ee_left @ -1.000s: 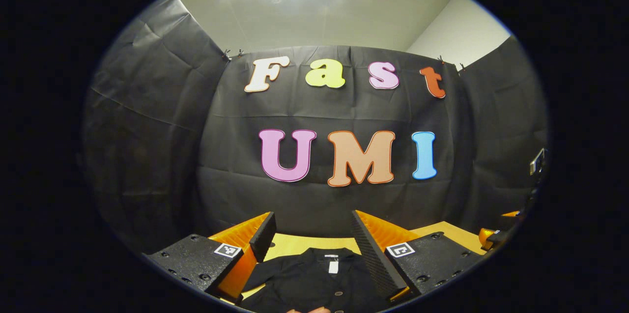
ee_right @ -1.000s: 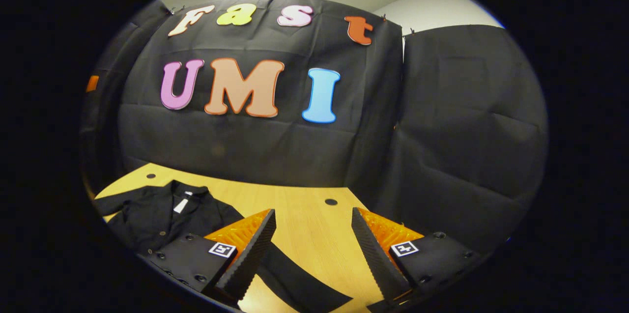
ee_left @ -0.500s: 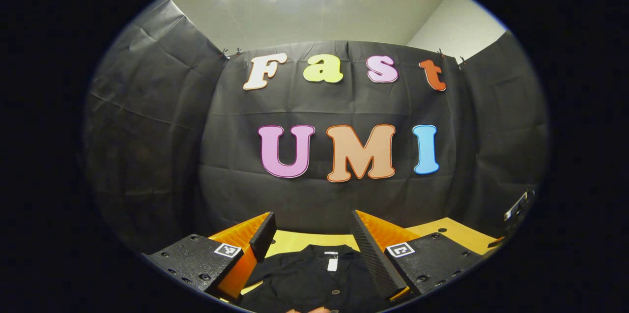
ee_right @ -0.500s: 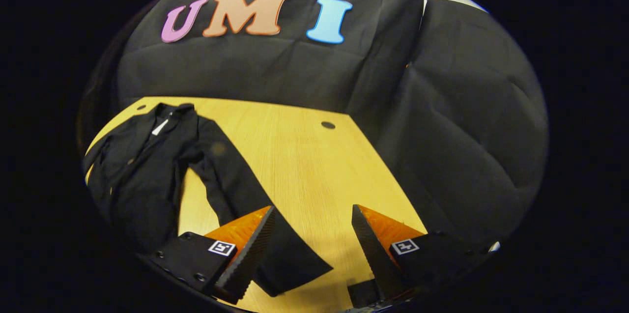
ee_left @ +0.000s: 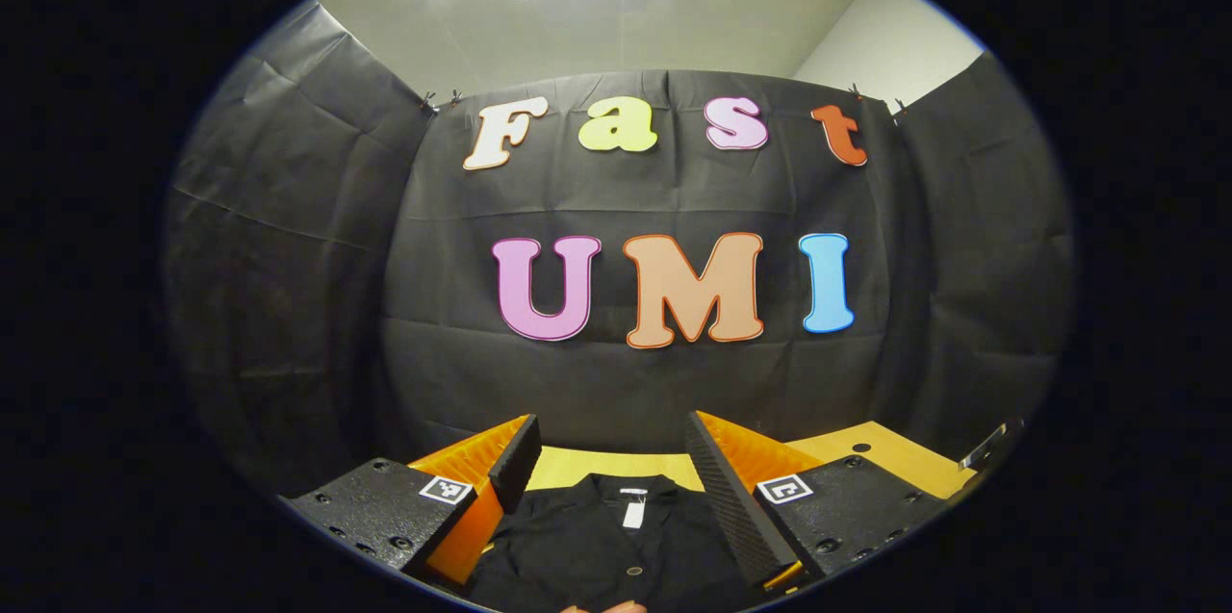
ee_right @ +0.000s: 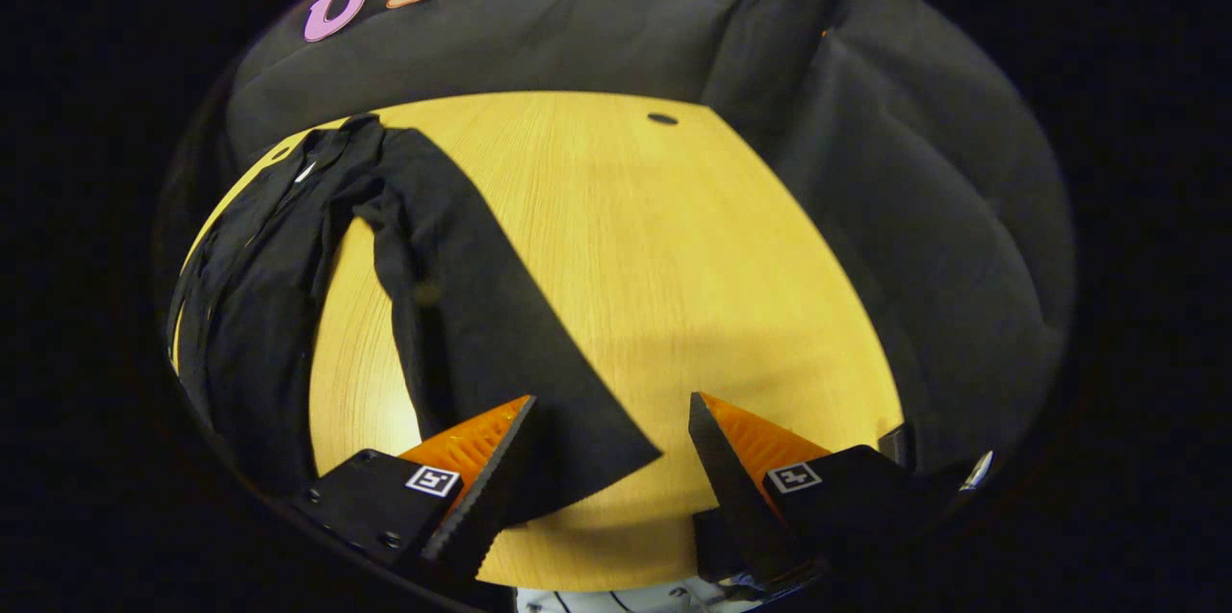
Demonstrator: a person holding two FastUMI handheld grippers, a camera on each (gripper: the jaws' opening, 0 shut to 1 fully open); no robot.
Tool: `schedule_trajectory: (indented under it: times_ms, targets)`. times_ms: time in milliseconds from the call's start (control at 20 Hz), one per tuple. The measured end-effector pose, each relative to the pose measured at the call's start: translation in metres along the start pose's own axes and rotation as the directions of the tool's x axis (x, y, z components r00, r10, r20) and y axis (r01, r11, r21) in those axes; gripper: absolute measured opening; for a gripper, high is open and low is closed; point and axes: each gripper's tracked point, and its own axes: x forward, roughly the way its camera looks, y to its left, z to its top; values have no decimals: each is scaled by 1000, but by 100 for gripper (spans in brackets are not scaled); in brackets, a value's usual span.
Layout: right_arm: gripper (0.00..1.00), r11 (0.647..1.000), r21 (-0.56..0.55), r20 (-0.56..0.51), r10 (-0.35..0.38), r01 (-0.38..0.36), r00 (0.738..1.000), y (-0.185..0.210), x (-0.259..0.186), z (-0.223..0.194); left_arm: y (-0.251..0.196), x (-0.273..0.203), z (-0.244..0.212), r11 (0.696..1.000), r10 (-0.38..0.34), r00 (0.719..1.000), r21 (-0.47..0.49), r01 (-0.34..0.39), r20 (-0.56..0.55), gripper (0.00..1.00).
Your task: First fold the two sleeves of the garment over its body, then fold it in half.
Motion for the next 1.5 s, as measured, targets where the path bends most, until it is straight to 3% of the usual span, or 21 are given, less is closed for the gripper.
schedule_trajectory:
  times_ms: [150, 300, 400, 450, 600, 700, 850, 1050, 1500]
  targets:
    - [100, 999, -9, -33, 37, -37, 999, 3, 8, -6, -13, 2, -2, 1000, -3, 1000, 8, 3, -1, 91]
    - [98, 992, 63, -57, 111, -107, 992, 11, 7, -6, -23, 0, -3, 1000, 5, 1000, 4, -5, 3, 90]
    - [86, 992, 41, -47, 120, -118, 992, 13, 10, -3, -24, -2, -2, 1000, 6, 1000, 12, -6, 2, 90]
    - [84, 991, 29, -42, 132, -131, 990, 17, 9, -3, -23, -2, -2, 1000, 8, 1000, 17, -8, 3, 90]
    - [33, 987, 33, -26, 157, -156, 987, 25, 11, -5, -13, -4, 0, 999, 22, 1000, 25, -22, 10, 90]
    - [11, 989, 62, -21, 133, -131, 991, 26, 10, -5, -3, -5, -3, 999, 31, 999, 19, -31, 11, 91]
    - [3, 985, 129, 8, 112, -112, 994, 31, 6, -2, 19, -5, -5, 999, 36, 999, 6, -36, 12, 90]
    - [3, 964, 237, 162, 82, -119, 983, 44, -18, 50, 60, 0, -1, 999, 47, 999, 20, -47, 23, 91]
    - [3, 958, 252, 356, 39, -136, 934, 78, -74, 169, 145, 6, -8, 993, 121, 993, -4, -121, 15, 90]
